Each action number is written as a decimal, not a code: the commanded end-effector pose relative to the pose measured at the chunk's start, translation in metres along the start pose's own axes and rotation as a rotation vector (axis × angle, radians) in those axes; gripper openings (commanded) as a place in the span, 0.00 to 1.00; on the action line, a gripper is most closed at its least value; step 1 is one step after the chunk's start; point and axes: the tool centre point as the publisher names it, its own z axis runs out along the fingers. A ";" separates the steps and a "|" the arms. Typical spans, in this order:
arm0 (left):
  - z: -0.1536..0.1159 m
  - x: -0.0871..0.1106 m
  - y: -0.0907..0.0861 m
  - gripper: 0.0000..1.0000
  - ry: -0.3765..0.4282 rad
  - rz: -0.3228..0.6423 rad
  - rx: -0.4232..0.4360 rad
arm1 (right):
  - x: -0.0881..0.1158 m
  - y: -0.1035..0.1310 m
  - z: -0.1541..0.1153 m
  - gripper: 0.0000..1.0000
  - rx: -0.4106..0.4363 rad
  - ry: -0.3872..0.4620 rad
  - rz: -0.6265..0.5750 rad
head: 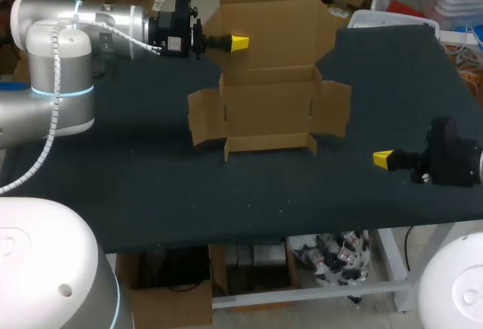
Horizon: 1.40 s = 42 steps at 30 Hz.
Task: Assemble the packaging by folding the flat box into shape, placing the metal phone stand inside, and closing the box properly
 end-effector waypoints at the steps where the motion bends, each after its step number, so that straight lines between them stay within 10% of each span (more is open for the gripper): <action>1: -0.005 0.001 0.003 0.00 0.007 -0.026 0.000 | -0.001 -0.001 -0.001 0.00 -0.004 0.004 0.000; 42: -0.003 -0.032 0.045 0.00 0.003 0.055 -0.004 | 0.020 0.000 0.029 0.00 -0.016 -0.042 -0.043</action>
